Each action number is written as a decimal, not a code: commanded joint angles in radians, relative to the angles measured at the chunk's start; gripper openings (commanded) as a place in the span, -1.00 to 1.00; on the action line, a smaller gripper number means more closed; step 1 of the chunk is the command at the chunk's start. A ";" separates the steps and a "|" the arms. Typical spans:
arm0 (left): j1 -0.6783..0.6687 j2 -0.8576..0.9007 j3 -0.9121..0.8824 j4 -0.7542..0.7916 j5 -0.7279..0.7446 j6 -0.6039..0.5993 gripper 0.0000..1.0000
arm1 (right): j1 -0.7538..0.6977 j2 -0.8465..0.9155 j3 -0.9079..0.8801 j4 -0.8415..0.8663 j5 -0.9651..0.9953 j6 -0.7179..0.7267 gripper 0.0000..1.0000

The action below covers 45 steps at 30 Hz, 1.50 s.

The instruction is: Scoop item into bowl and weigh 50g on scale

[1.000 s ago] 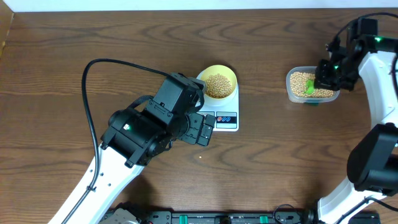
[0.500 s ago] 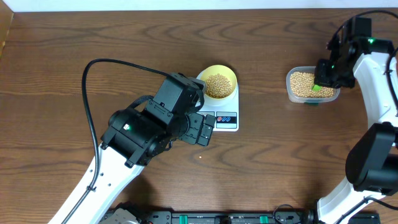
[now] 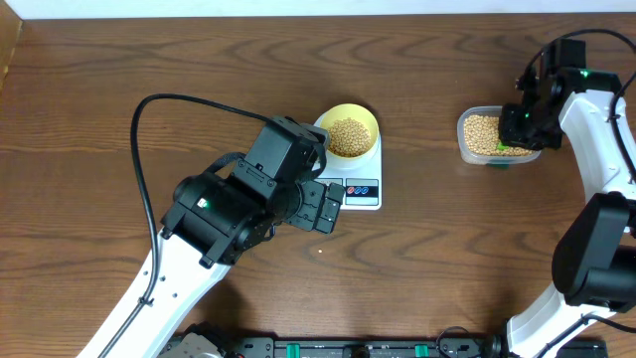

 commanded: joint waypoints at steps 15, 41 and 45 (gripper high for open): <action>0.002 -0.013 0.016 0.000 -0.003 0.005 1.00 | 0.002 -0.098 0.133 -0.040 -0.180 -0.078 0.99; 0.002 -0.013 0.016 0.000 -0.003 0.005 1.00 | 0.001 -0.915 0.128 -0.364 -0.055 -0.069 0.99; 0.002 -0.013 0.016 0.000 -0.003 0.005 1.00 | 0.001 -1.083 0.018 -0.363 -0.055 -0.005 0.99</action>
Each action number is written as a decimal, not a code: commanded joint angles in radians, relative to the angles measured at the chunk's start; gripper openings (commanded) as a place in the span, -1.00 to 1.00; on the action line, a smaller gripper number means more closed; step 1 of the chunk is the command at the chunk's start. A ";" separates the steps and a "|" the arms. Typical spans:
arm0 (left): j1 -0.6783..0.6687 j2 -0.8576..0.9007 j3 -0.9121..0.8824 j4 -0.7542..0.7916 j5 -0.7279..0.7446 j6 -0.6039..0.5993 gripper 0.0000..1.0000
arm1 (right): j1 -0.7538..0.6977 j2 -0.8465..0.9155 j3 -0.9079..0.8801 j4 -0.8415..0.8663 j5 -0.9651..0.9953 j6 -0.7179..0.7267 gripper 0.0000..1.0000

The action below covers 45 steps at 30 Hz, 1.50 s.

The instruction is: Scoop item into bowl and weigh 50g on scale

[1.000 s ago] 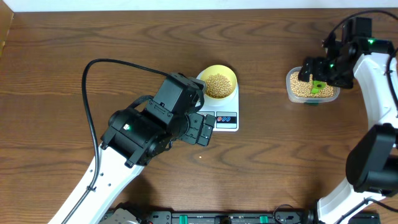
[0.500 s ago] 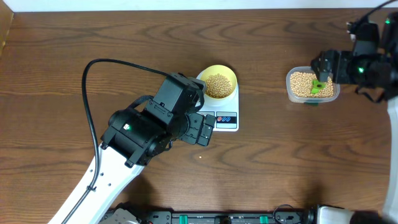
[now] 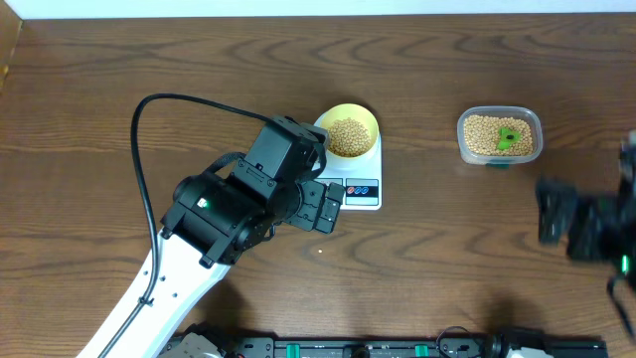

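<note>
A yellow bowl (image 3: 350,134) filled with tan beans sits on the white scale (image 3: 362,191). At the right, a clear container (image 3: 499,135) holds more beans, with a green scoop (image 3: 511,137) lying in them and nothing gripping it. My left gripper (image 3: 324,206) rests at the scale's front left corner; its jaw state is unclear from above. My right gripper (image 3: 556,217) is a blurred dark shape near the right edge, well in front of the container and apart from it.
The left arm's black cable (image 3: 144,159) loops over the table's left half. A dark rail (image 3: 368,348) runs along the near edge. The brown wooden table (image 3: 447,259) has a pale strip at its far edge.
My right arm was over the container's right side at the scoop; now it is back near the right edge, and the green scoop lies free in the beans. The left arm has not moved.
</note>
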 commanded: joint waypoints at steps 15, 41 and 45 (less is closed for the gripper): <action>0.002 -0.013 0.016 0.001 -0.003 0.005 1.00 | 0.001 -0.809 -0.970 0.511 0.177 0.545 0.99; 0.002 -0.013 0.016 0.001 -0.003 0.005 1.00 | 0.003 -0.884 -1.499 0.943 0.007 0.139 0.99; 0.002 -0.013 0.016 0.001 -0.003 0.005 1.00 | 0.003 -0.883 -1.499 0.943 0.011 0.139 0.99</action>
